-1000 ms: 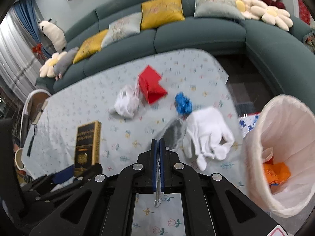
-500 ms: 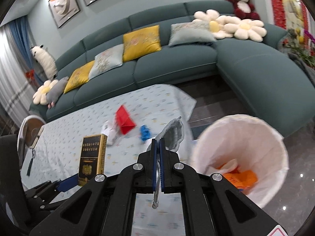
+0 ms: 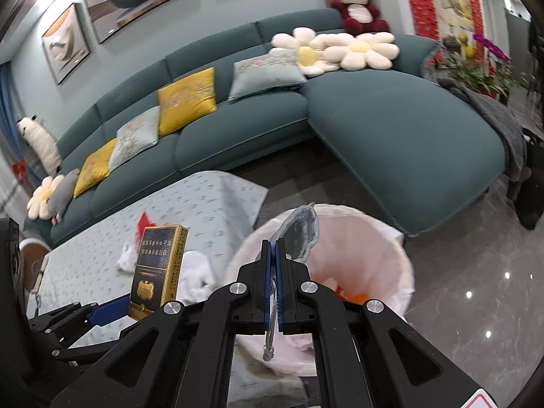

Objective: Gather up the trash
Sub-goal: 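Carry the box and pouch over the wastebasket and open both grippers, then grasp the white cloth with the left gripper while the right gripper grasps the white gloves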

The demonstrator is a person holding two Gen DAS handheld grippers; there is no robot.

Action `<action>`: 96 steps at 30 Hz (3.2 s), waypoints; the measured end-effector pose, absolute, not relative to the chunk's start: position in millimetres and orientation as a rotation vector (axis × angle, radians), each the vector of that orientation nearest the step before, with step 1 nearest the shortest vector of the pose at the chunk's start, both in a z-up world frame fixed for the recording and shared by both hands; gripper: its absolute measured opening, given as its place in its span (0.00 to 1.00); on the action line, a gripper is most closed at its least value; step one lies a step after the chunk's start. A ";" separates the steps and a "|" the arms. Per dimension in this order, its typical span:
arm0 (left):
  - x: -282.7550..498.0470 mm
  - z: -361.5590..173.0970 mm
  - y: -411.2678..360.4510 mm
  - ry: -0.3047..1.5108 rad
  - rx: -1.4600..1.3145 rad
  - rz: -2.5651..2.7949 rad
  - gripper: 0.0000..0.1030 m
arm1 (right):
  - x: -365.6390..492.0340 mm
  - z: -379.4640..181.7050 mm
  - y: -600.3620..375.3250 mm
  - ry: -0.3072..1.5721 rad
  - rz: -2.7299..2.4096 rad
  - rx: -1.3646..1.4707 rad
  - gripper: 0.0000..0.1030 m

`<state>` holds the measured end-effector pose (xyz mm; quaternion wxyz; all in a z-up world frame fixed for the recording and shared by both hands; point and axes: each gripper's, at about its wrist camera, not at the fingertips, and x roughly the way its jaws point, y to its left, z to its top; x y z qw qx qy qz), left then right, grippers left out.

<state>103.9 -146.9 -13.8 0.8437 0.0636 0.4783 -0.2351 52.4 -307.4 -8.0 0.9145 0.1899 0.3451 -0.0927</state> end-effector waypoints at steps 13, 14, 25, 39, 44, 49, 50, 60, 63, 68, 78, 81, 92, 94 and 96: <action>116.7 -33.8 -180.1 1.053 0.106 -0.544 0.60 | 45.2 -29.1 -345.7 0.731 -0.264 0.429 0.03; 117.3 -34.4 -178.7 1.057 0.101 -0.539 0.61 | 46.9 -29.7 -346.6 0.732 -0.262 0.430 0.03; 122.3 -32.7 -136.2 1.040 0.065 -0.419 0.71 | 60.1 -32.2 -326.5 0.748 -0.233 0.420 0.06; 123.8 -30.6 -62.6 1.028 -0.005 -0.274 0.75 | 71.6 -16.1 -275.7 0.743 -0.176 0.377 0.33; 125.8 -30.9 -34.2 1.017 -0.021 -0.223 0.75 | 77.5 -16.5 -248.7 0.763 -0.134 0.357 0.35; 127.1 -30.7 -9.2 1.008 -0.036 -0.179 0.75 | 81.6 -16.0 -223.9 0.779 -0.097 0.329 0.39; 127.2 -31.0 -4.5 1.007 -0.037 -0.170 0.75 | 82.6 -16.4 -218.9 0.783 -0.085 0.326 0.40; 143.0 -43.0 55.3 1.026 -0.100 -0.066 0.75 | 105.5 -31.5 -171.3 0.835 -0.031 0.288 0.50; 154.0 -48.3 69.0 1.028 -0.106 -0.039 0.75 | 116.7 -39.5 -158.9 0.859 -0.014 0.276 0.50; 174.9 -55.9 83.7 1.026 -0.096 -0.017 0.75 | 137.4 -55.0 -142.0 0.895 0.003 0.257 0.50; 235.7 -81.6 97.1 1.031 -0.083 -0.013 0.84 | 186.1 -93.9 -125.2 0.969 0.012 0.247 0.50; 256.7 -90.0 93.4 1.033 -0.056 -0.023 0.86 | 200.7 -109.1 -125.5 0.995 0.000 0.249 0.50; 313.4 -135.9 88.0 1.096 -0.016 -0.013 0.79 | 227.7 -145.0 -123.4 1.051 -0.027 0.258 0.50; 316.8 -144.1 88.0 1.123 -0.017 -0.023 0.68 | 229.5 -148.3 -121.7 1.048 -0.030 0.251 0.50; 314.9 -144.3 86.0 1.103 0.008 -0.019 0.61 | 230.8 -149.5 -118.9 1.041 -0.032 0.230 0.51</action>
